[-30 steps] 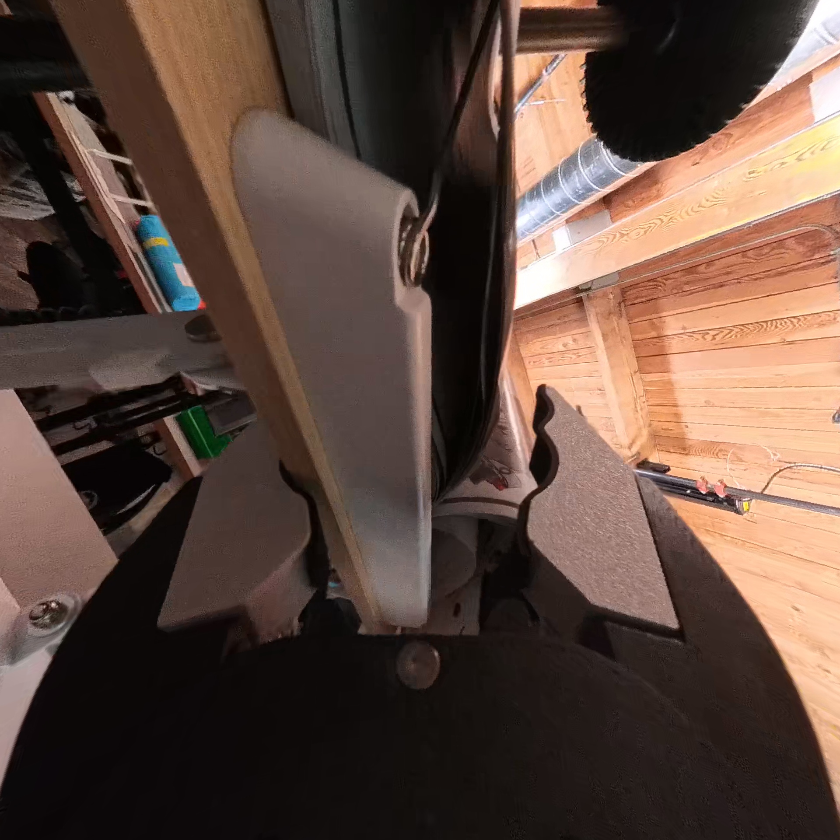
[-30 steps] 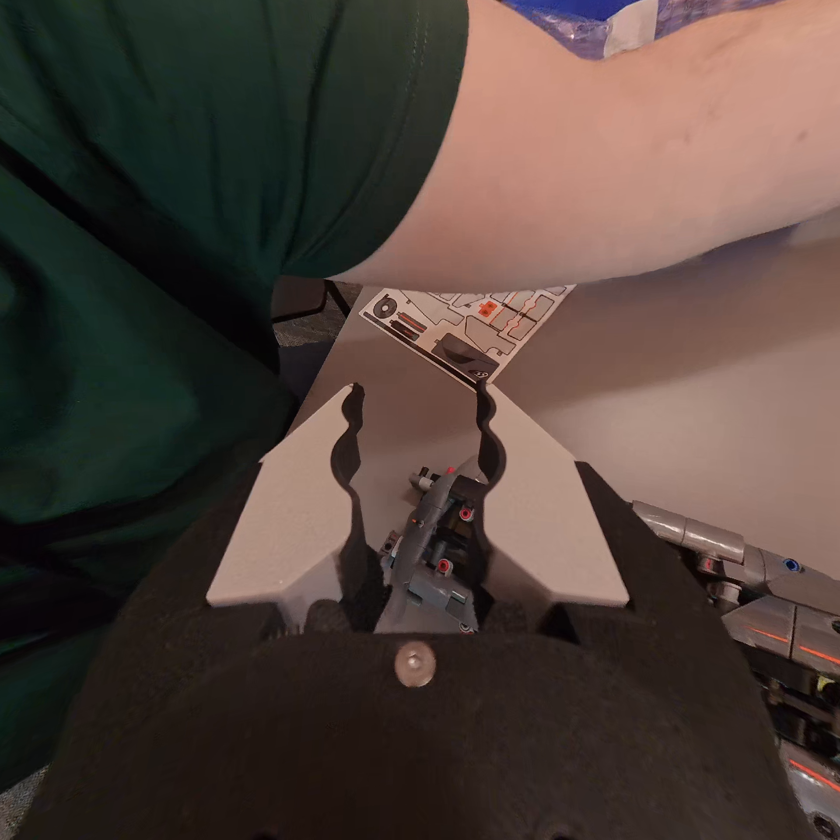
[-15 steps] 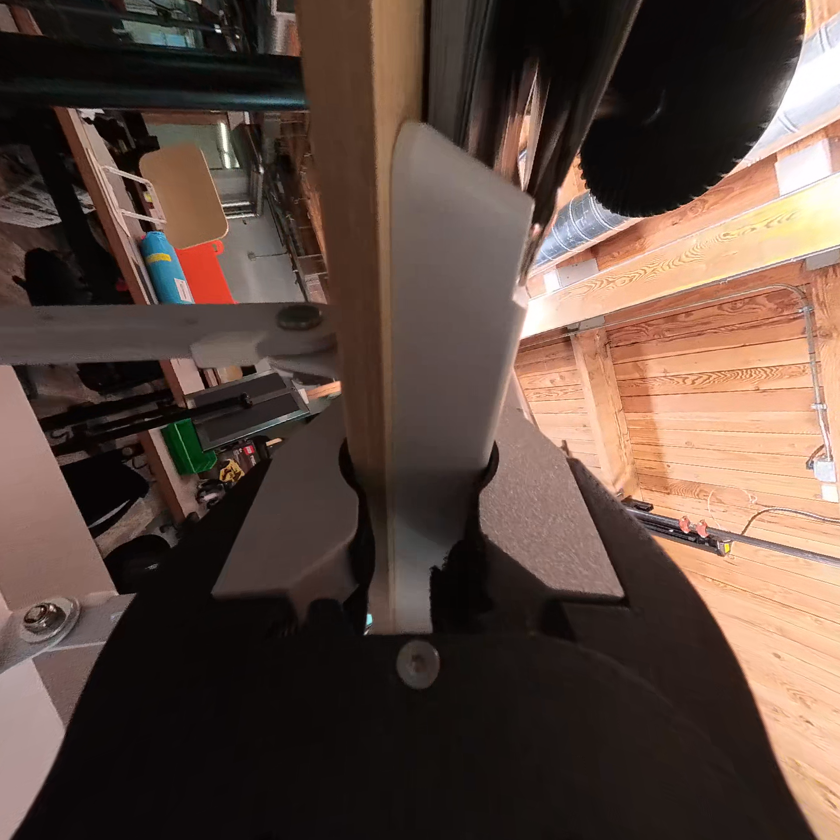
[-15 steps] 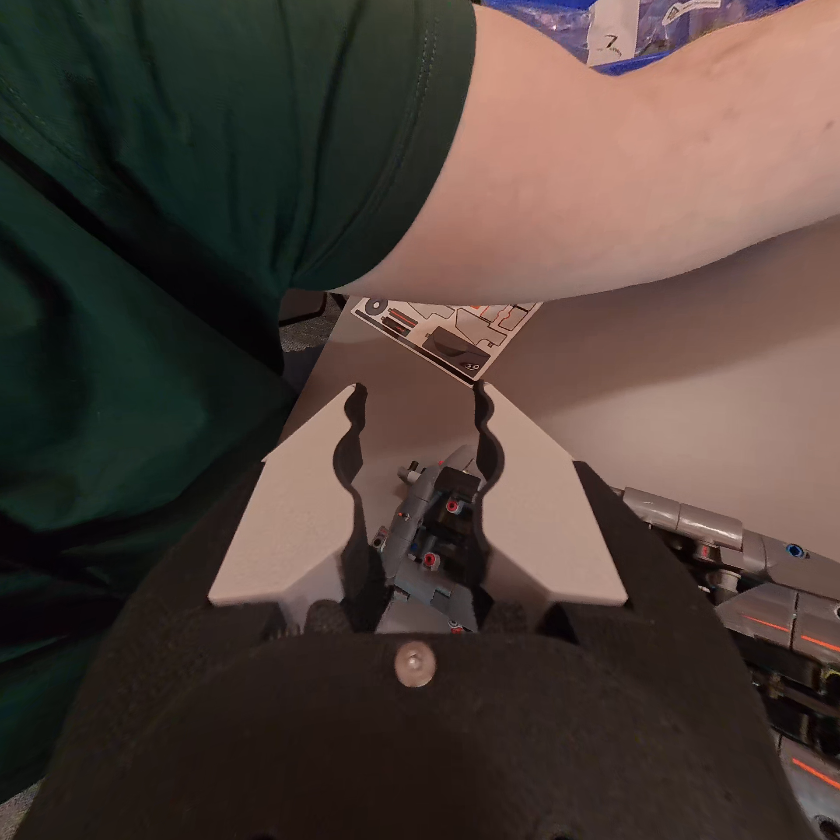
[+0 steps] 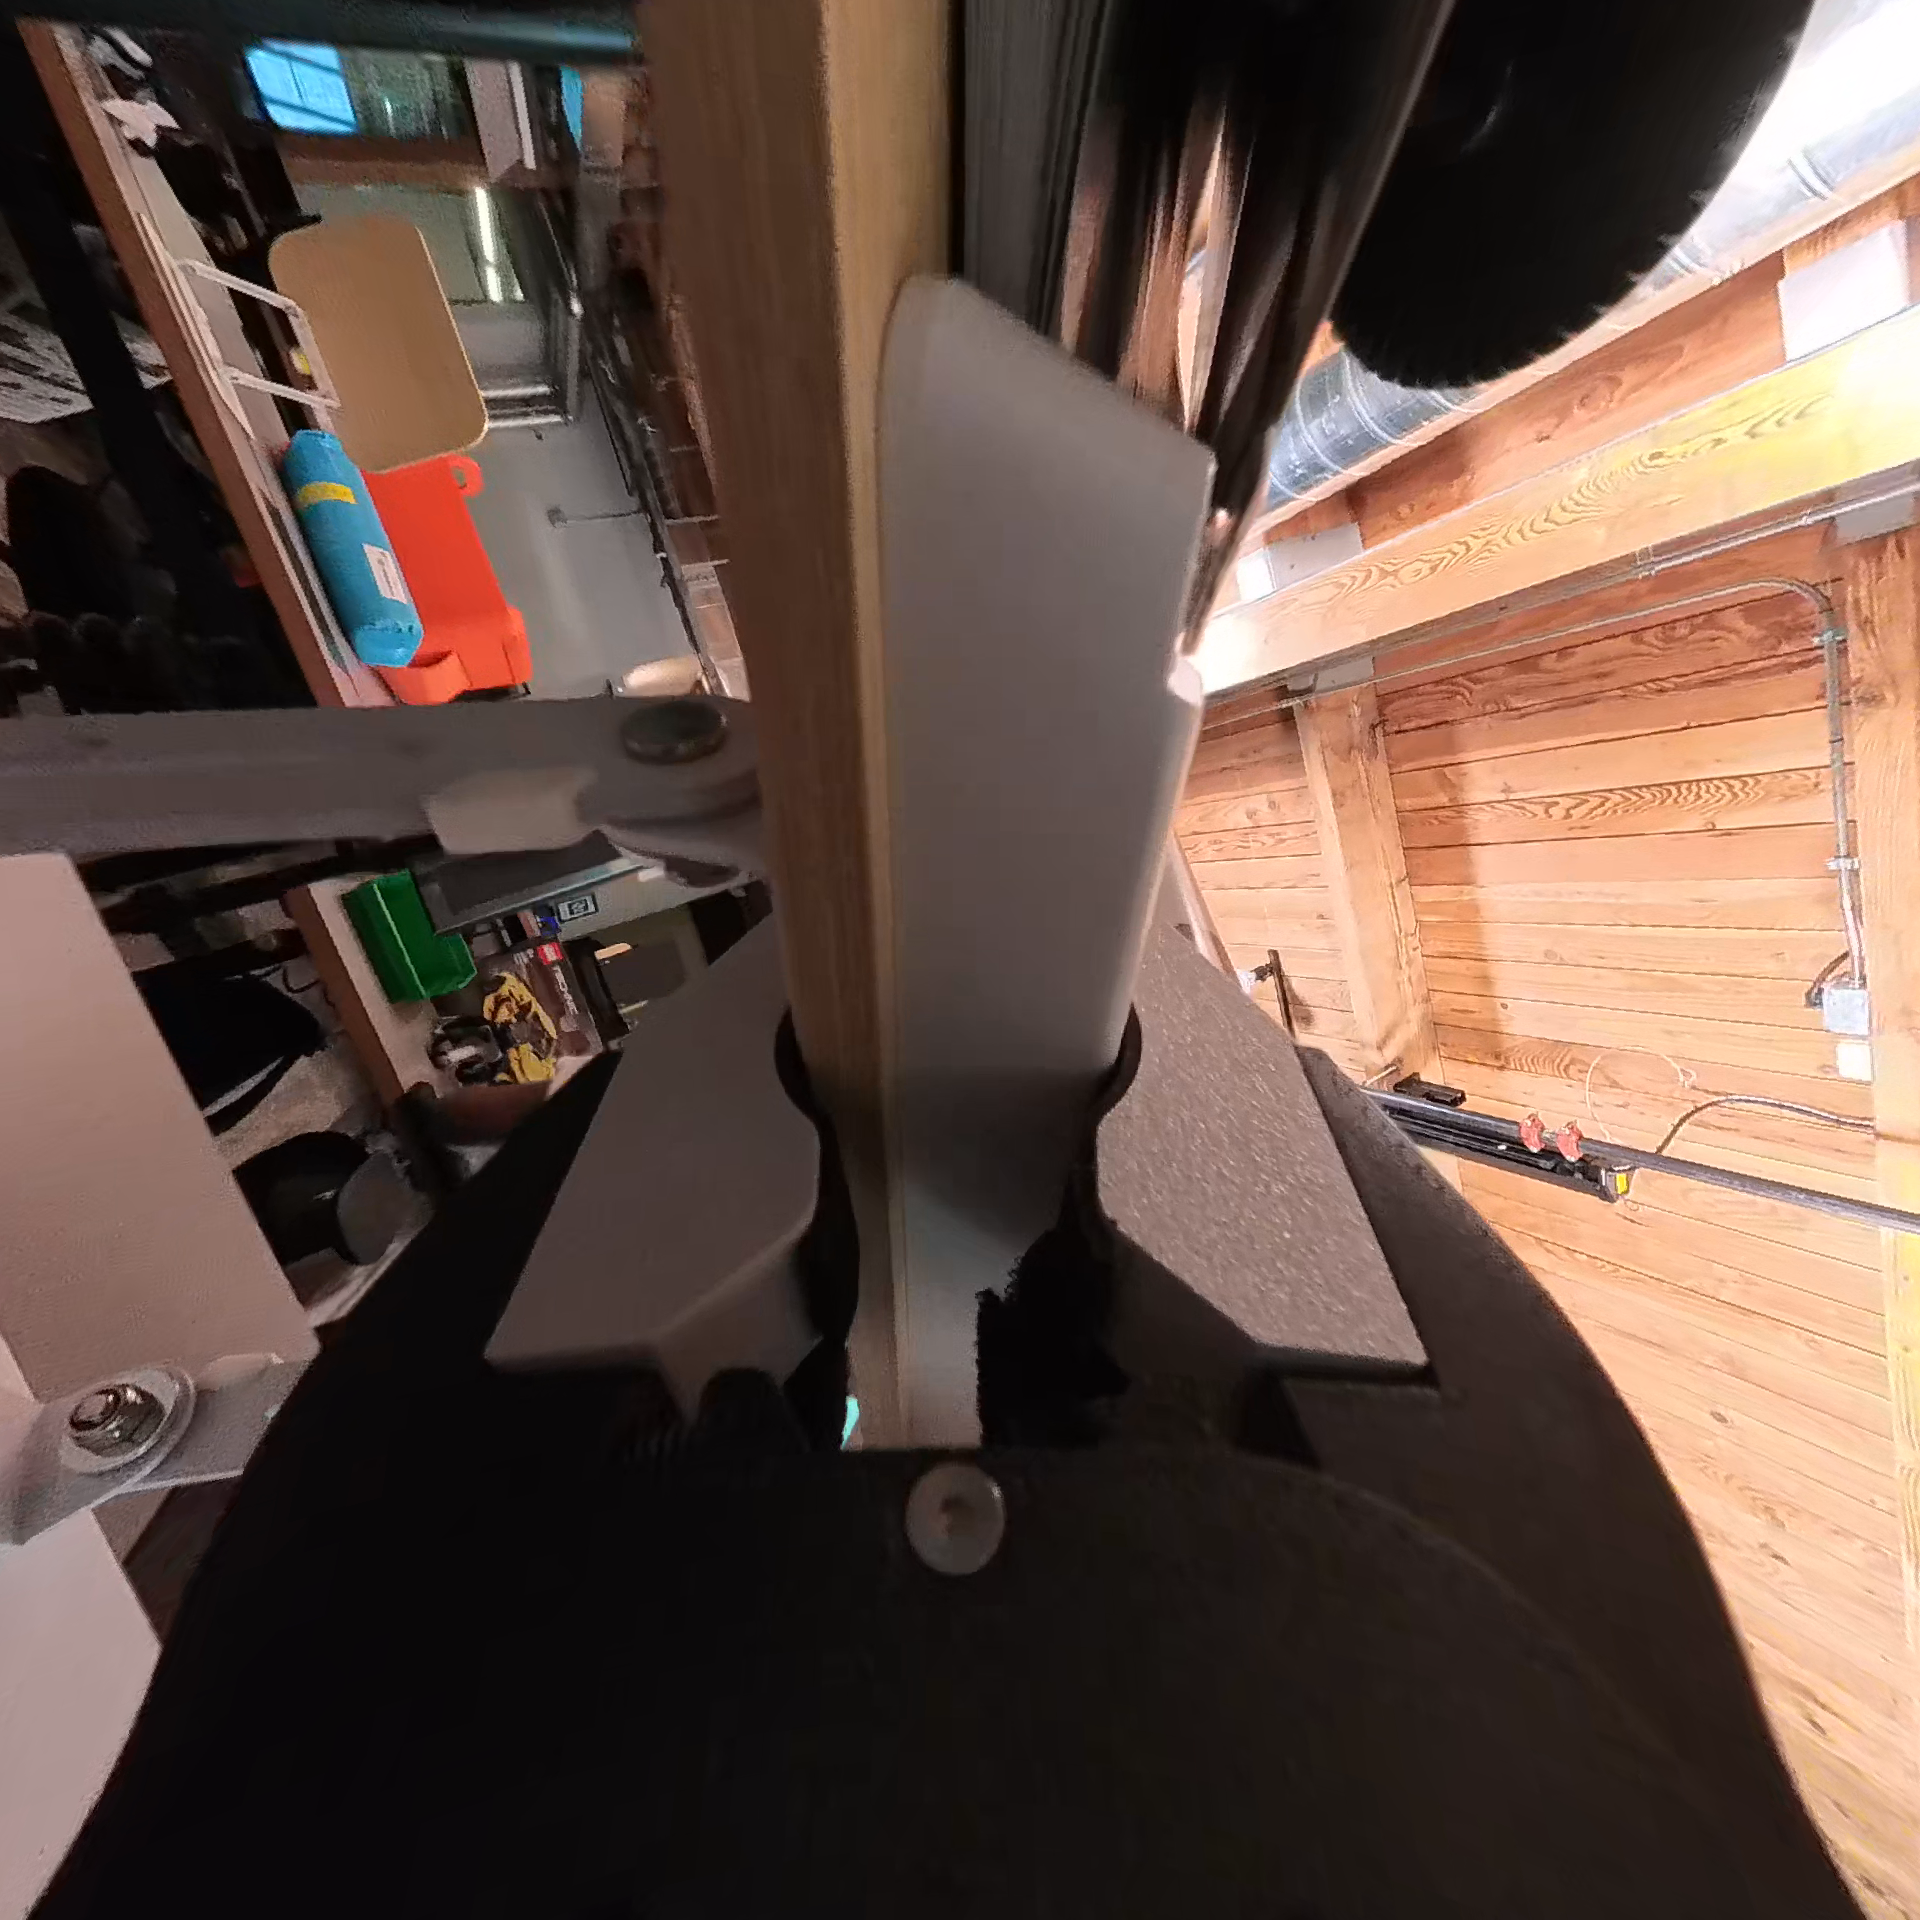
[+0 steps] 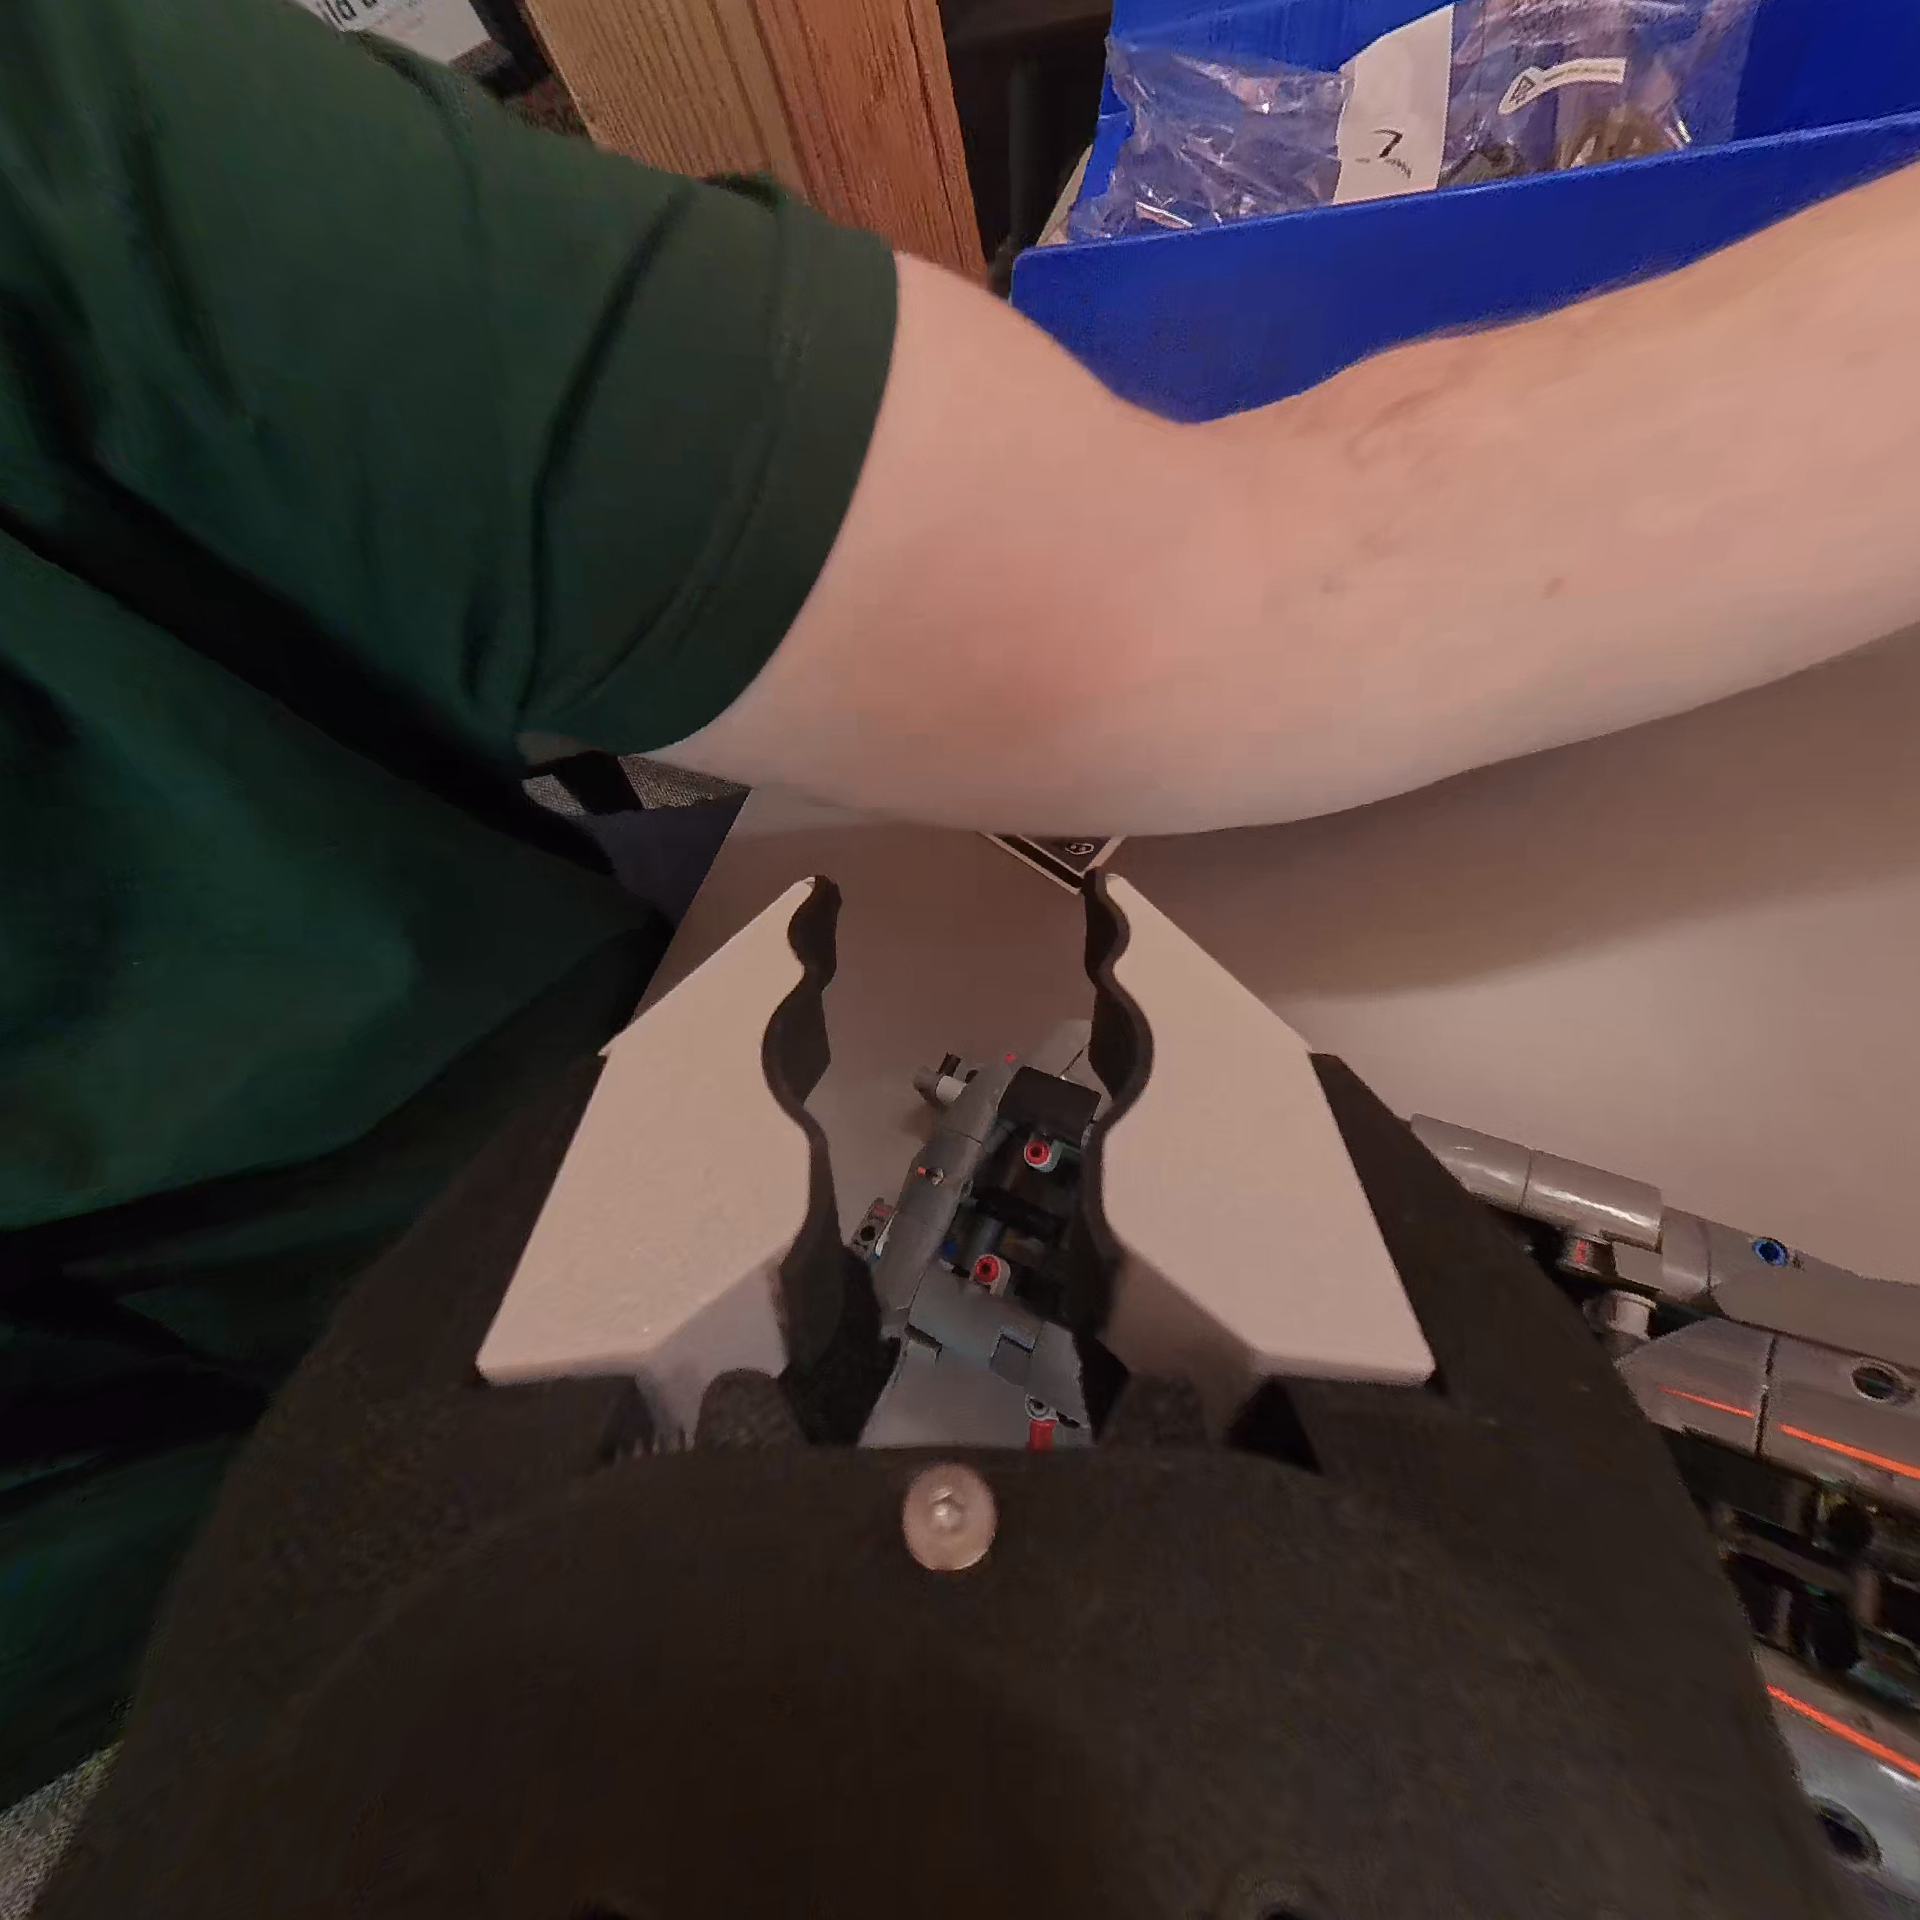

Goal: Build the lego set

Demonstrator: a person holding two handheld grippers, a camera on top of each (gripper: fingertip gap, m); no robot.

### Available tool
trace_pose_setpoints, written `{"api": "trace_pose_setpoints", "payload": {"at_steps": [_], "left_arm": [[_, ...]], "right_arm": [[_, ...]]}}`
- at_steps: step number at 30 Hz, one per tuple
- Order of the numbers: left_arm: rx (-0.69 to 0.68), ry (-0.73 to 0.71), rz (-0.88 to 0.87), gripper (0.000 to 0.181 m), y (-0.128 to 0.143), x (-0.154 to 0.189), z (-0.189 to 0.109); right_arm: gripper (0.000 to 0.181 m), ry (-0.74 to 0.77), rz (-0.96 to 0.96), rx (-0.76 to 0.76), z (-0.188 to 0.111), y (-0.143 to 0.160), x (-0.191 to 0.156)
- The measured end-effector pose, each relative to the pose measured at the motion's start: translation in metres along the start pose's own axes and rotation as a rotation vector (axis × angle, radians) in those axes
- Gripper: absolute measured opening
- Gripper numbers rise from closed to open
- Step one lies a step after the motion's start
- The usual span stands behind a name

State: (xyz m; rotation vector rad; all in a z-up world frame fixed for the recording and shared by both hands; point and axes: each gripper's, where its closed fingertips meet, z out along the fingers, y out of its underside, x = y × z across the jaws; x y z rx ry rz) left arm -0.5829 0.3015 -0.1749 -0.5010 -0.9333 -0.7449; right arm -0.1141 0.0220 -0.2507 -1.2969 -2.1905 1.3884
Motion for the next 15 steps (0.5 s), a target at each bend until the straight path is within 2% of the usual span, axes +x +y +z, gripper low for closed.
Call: {"api": "trace_pose_setpoints", "payload": {"at_steps": [10,15], "left_arm": [[-0.098,-0.005,-0.043,0.038,0.067,0.034,-0.045],[-0.134,-0.007,-0.061,0.038,0.091,0.05,-0.069]], "right_arm": [[0.048,0.0,-0.042,0.031,-0.025,-0.013,-0.012],[0.047,0.024,-0.091,0.058,-0.041,-0.027,-0.026]]}}
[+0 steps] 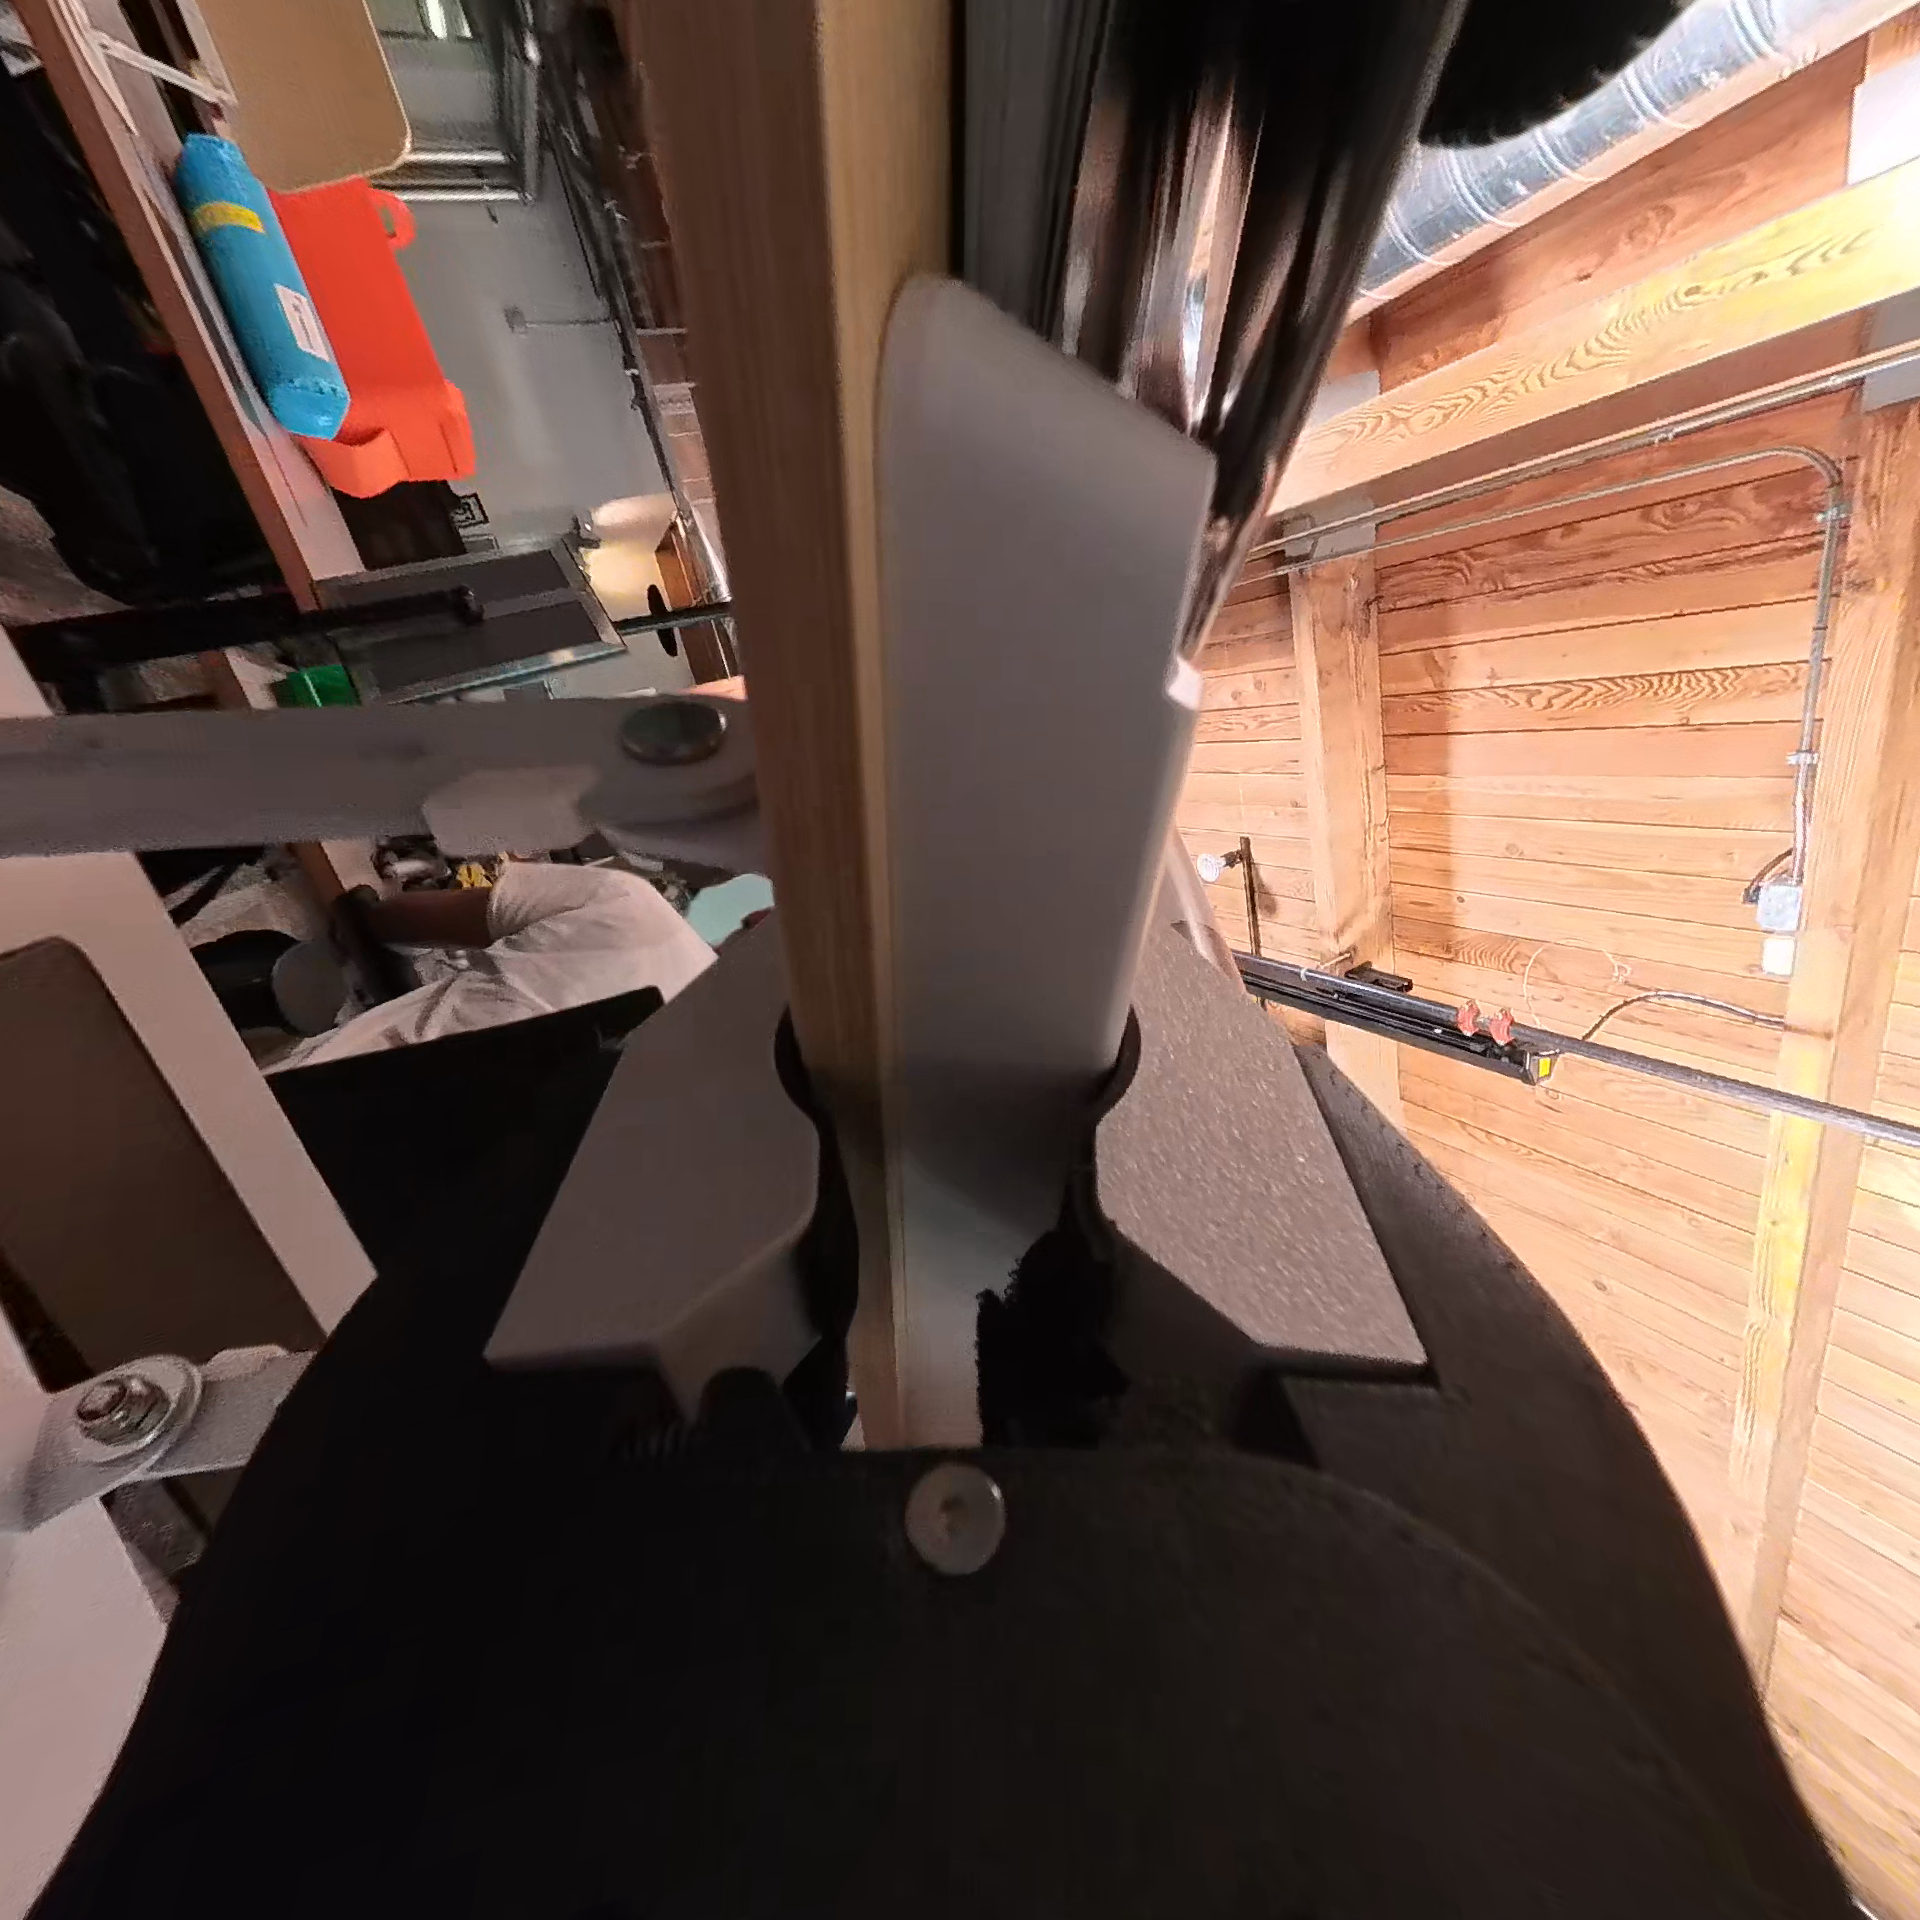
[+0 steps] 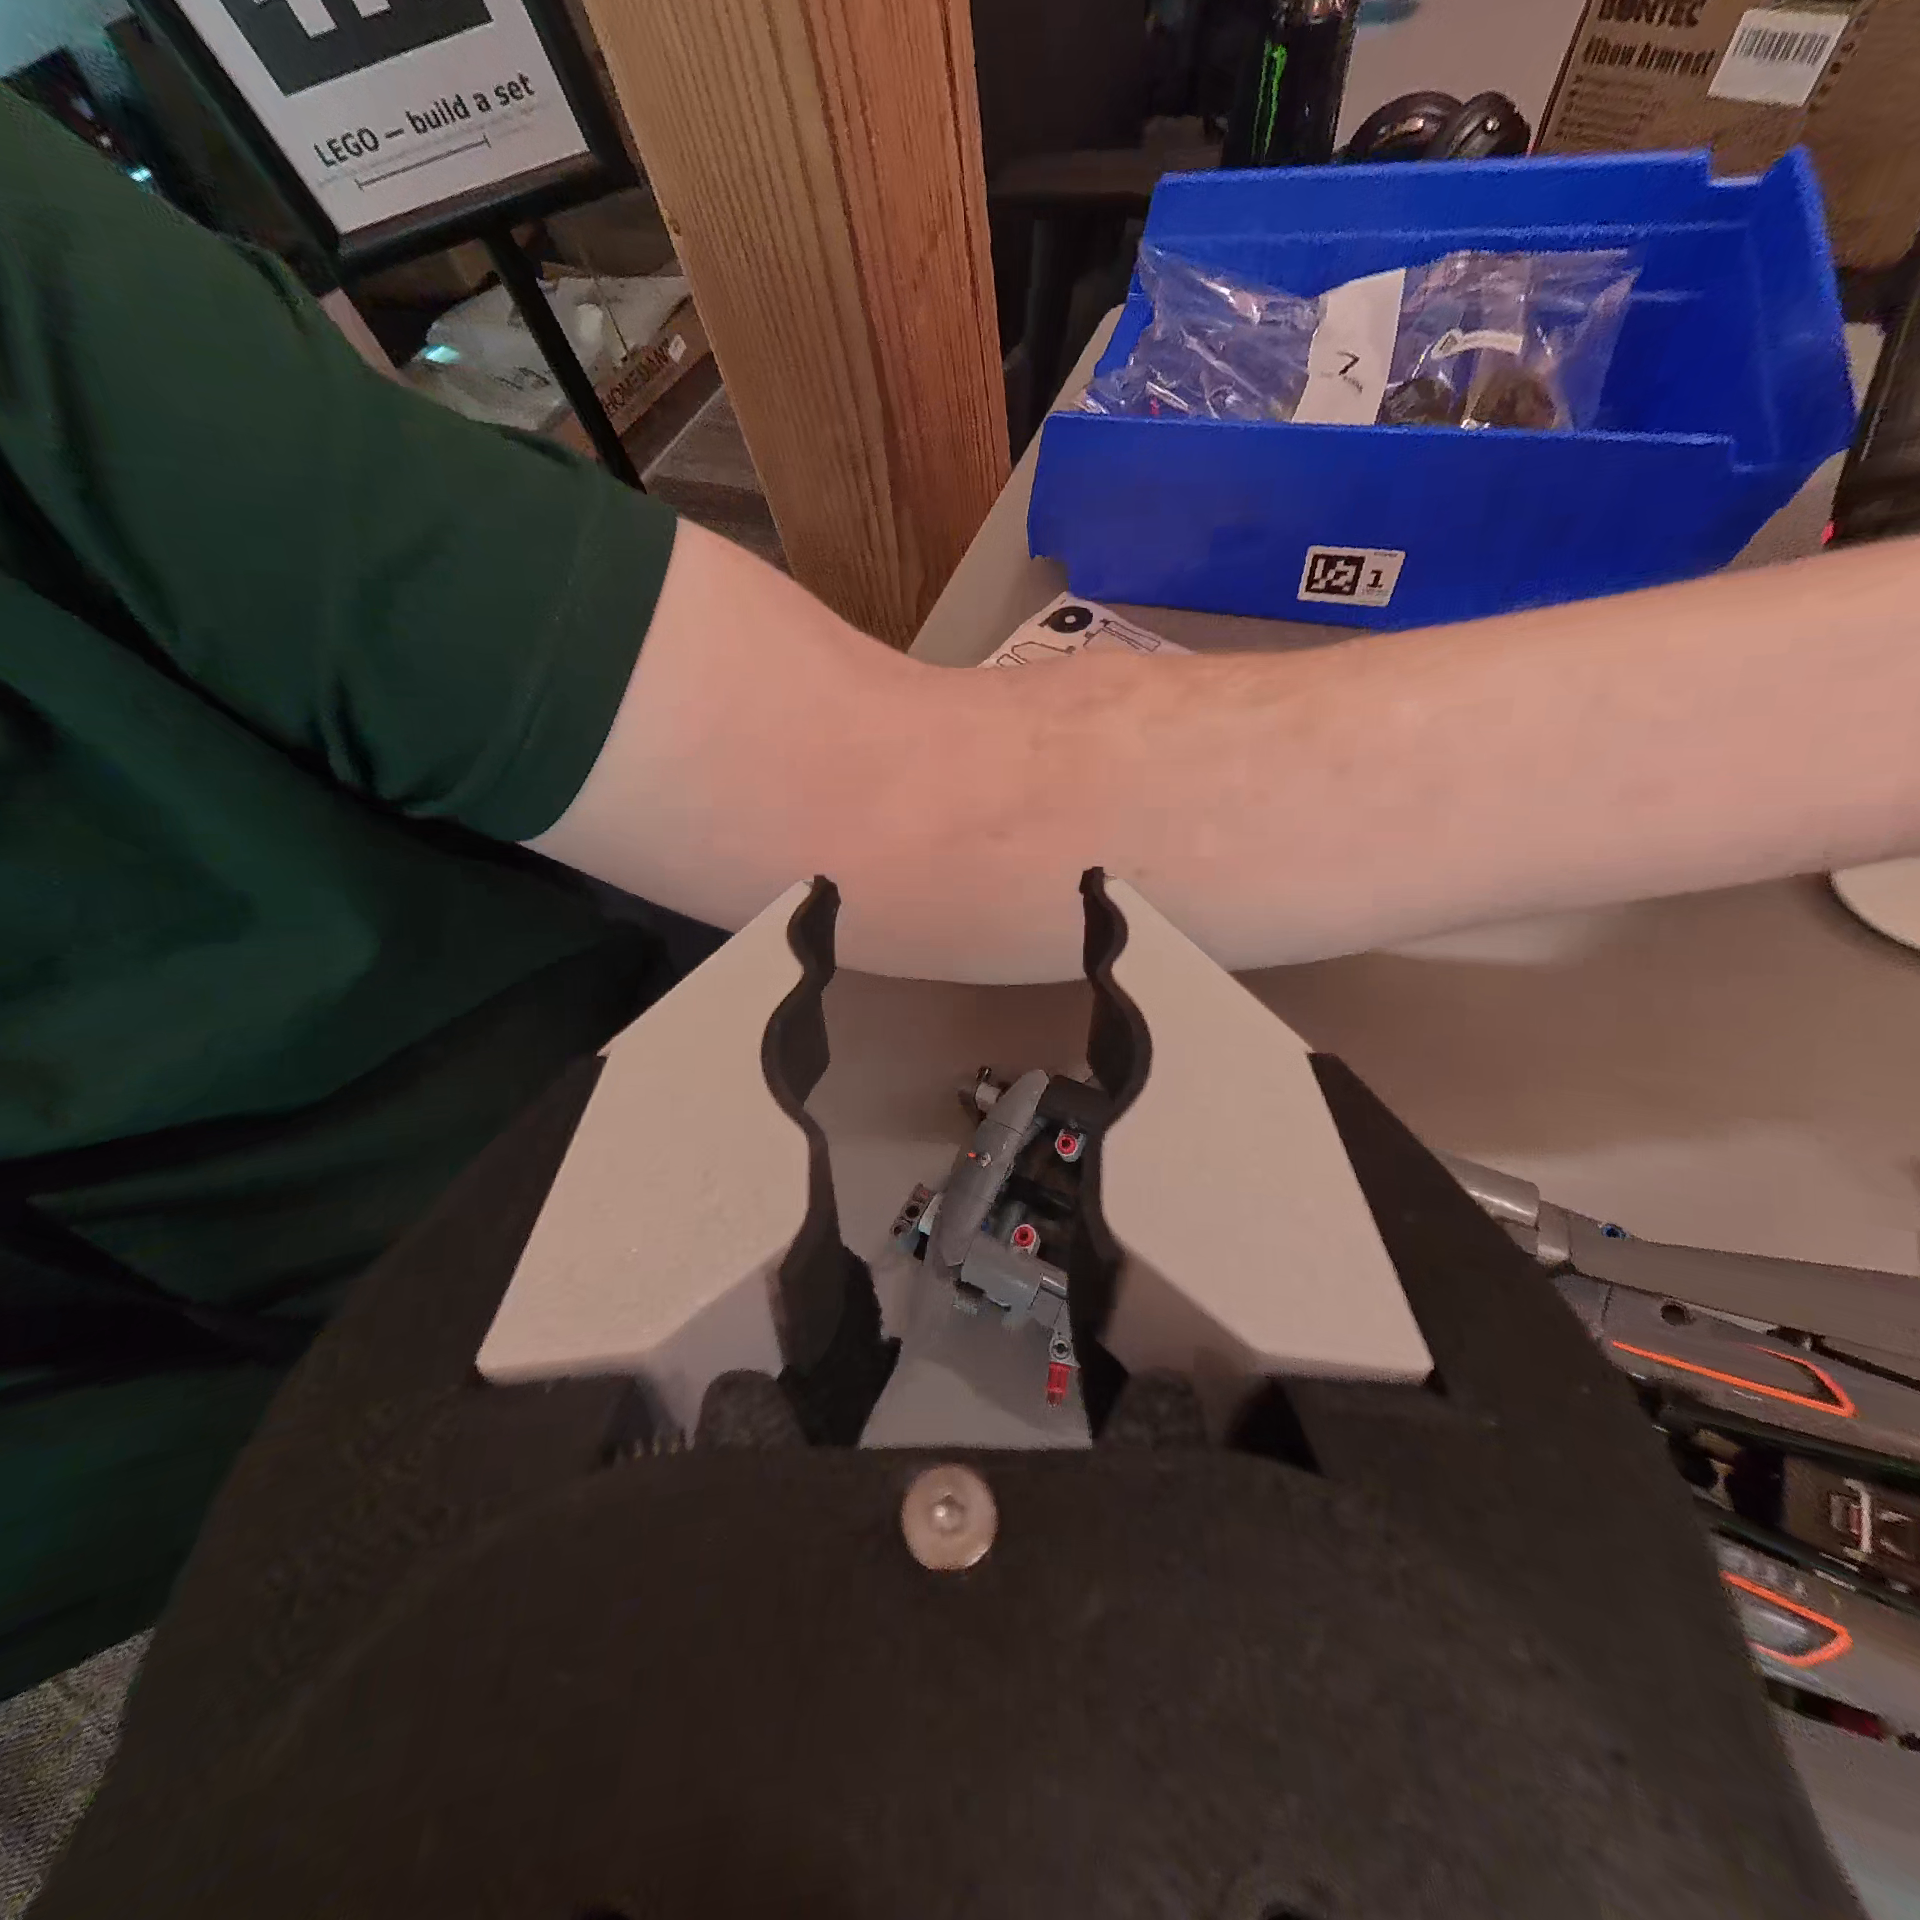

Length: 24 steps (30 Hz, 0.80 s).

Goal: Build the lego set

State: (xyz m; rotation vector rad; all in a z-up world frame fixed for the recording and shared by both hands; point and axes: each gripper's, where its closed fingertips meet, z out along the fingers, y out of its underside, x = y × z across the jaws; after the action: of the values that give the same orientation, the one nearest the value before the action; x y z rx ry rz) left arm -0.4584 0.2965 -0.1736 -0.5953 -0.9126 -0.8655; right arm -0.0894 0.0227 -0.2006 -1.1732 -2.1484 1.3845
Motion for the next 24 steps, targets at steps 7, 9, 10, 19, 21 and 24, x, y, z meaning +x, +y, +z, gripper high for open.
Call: {"api": "trace_pose_setpoints", "payload": {"at_steps": [7,9,10,19,21,24], "left_arm": [[-0.042,0.01,-0.008,0.038,0.026,0.017,-0.024],[-0.051,0.015,-0.017,0.038,0.031,0.021,-0.03],[-0.056,0.018,-0.021,0.038,0.034,0.023,-0.033],[-0.117,0.009,-0.025,0.084,0.05,0.037,-0.043],[-0.171,0.014,-0.009,0.106,0.059,0.043,-0.049],[-0.232,-0.003,0.014,0.116,0.071,0.045,-0.067]], "right_arm": [[0.047,0.005,-0.083,0.012,-0.008,-0.019,-0.025],[0.046,0.001,-0.101,0.011,-0.008,-0.022,-0.032],[0.046,0.0,-0.11,0.011,-0.008,-0.024,-0.035],[0.047,-0.002,-0.146,0.002,-0.006,-0.03,-0.048],[0.047,0.005,-0.151,0.006,-0.008,-0.031,-0.048],[0.047,0.016,-0.154,0.022,-0.013,-0.035,-0.048]]}}
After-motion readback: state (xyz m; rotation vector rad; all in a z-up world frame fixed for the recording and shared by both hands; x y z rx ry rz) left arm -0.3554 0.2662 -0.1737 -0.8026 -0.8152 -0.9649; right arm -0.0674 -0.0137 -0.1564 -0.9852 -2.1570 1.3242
